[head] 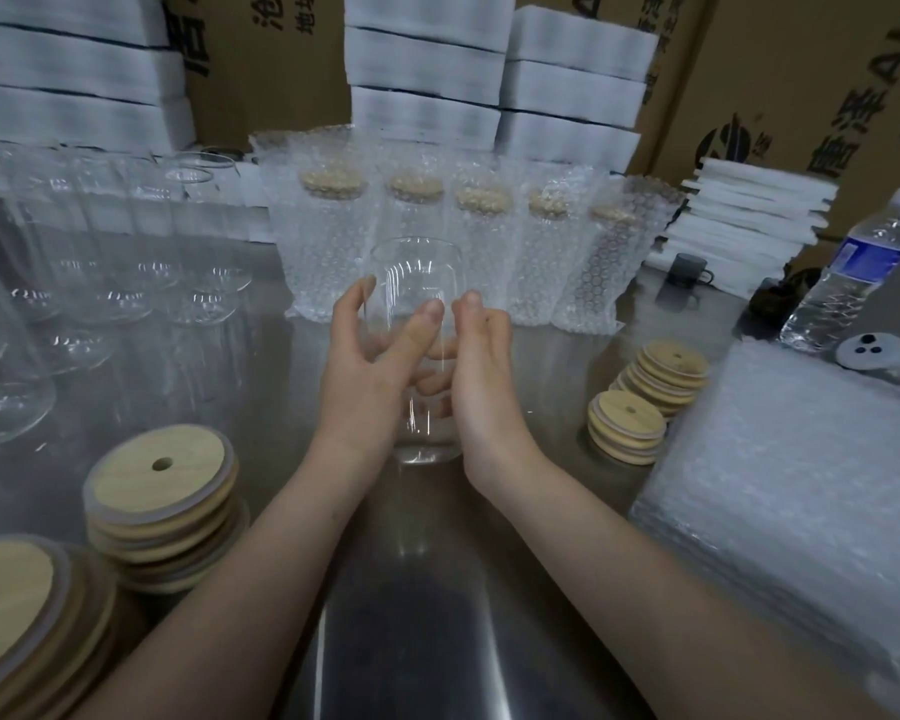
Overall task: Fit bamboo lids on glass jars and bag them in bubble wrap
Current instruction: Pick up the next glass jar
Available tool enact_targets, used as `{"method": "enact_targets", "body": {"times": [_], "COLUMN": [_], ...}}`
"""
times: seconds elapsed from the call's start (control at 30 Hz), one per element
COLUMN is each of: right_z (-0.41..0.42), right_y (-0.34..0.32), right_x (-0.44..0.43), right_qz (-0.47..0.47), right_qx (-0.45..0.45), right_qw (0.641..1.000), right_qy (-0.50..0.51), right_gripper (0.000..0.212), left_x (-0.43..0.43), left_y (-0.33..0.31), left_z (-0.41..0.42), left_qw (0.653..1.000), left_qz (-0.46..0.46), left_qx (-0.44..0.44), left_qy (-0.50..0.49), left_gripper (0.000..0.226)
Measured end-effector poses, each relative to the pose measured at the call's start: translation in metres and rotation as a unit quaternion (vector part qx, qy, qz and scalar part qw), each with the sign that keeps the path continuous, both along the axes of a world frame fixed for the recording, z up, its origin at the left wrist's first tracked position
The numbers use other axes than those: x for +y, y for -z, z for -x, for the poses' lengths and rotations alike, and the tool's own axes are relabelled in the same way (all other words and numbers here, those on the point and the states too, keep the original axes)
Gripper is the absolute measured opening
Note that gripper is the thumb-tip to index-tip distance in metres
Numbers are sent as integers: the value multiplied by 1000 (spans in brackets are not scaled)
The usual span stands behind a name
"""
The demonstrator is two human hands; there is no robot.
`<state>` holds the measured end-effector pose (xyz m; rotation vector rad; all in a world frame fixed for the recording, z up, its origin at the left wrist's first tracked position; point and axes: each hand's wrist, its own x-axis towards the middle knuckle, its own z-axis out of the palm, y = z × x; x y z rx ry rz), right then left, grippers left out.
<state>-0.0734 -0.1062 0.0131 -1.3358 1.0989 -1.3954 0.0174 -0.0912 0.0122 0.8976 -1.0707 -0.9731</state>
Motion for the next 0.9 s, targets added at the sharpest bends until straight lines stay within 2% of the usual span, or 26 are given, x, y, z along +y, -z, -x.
{"method": "enact_targets", "body": {"times": [0.13, 0.23, 0.3, 0.4, 0.47, 0.63, 0.77, 0.9], "right_z": [2, 5, 7, 11, 11, 12, 10, 11], "right_y": [-2, -3, -4, -5, -6, -8, -5, -5], "right_x": [1, -1, -1, -2, -2, 2, 0, -2], "right_qz": [-9, -24, -36, -68, -83, -140, -167, -174], "right_qx": [-22, -30, -34, -43, -53, -152, -182, -197], "right_qw": [1000, 999, 999, 997, 995, 974, 957, 950], "right_qy": [-2, 7, 10, 1, -12, -97, -151, -170], "right_gripper": [23, 27, 28, 31, 32, 39, 52, 58], "left_x": [0, 0, -2, -2, -2, -2, -4, -7], "left_y": [1, 2, 4, 4, 3, 3, 3, 2], "left_z": [0, -2, -4, -7, -8, -7, -8, -8], "left_qw": [996, 995, 995, 992, 990, 982, 982, 988], "left_qz": [-12, -5, -11, -32, -36, 17, 5, -22], "left_qx": [74, 84, 80, 86, 94, 107, 100, 109], "left_qy": [43, 60, 67, 82, 94, 157, 158, 106], "left_gripper": [74, 78, 72, 50, 52, 49, 55, 40]}}
